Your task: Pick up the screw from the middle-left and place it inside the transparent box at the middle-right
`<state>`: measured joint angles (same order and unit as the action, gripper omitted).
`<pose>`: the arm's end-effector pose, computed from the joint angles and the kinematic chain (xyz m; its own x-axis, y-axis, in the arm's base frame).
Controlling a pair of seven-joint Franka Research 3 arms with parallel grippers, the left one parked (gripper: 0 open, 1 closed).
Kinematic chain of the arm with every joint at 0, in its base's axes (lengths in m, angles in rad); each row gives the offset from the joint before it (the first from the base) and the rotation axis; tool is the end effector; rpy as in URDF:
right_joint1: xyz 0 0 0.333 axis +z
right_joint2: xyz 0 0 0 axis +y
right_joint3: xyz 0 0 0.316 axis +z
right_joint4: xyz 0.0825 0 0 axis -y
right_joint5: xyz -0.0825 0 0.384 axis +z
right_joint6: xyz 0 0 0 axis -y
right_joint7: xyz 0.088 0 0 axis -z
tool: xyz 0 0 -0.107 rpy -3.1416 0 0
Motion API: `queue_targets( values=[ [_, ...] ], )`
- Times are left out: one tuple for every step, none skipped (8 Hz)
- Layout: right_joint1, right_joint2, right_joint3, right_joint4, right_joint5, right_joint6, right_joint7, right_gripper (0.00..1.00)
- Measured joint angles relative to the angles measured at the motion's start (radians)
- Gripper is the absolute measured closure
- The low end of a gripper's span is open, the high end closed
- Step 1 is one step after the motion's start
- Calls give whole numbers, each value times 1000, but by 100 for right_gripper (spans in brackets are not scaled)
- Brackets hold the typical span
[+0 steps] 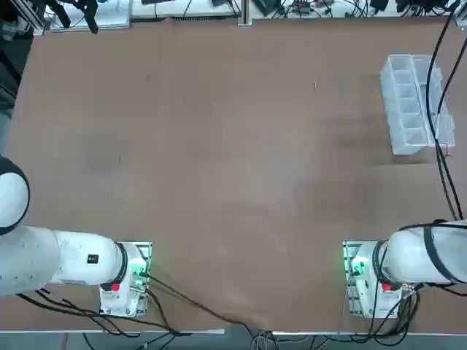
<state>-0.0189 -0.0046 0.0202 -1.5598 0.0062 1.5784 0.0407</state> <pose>0.5542 0.0014 0.6329 0.9990 -0.0394 0.0229 -0.0393 -0.9992 -0.0070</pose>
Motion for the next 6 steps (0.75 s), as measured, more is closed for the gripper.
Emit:
queue_targets(
  values=[
    [0,0,0,0,0,0,0,0],
    [1,0,1,0,0,0,0,0],
    [1,0,1,0,0,0,0,0],
    [2,0,3,0,0,0,0,0],
    [3,6,6,-2,0,3,1,0],
    [6,26,8,-9,0,30,1,0]
  ],
)
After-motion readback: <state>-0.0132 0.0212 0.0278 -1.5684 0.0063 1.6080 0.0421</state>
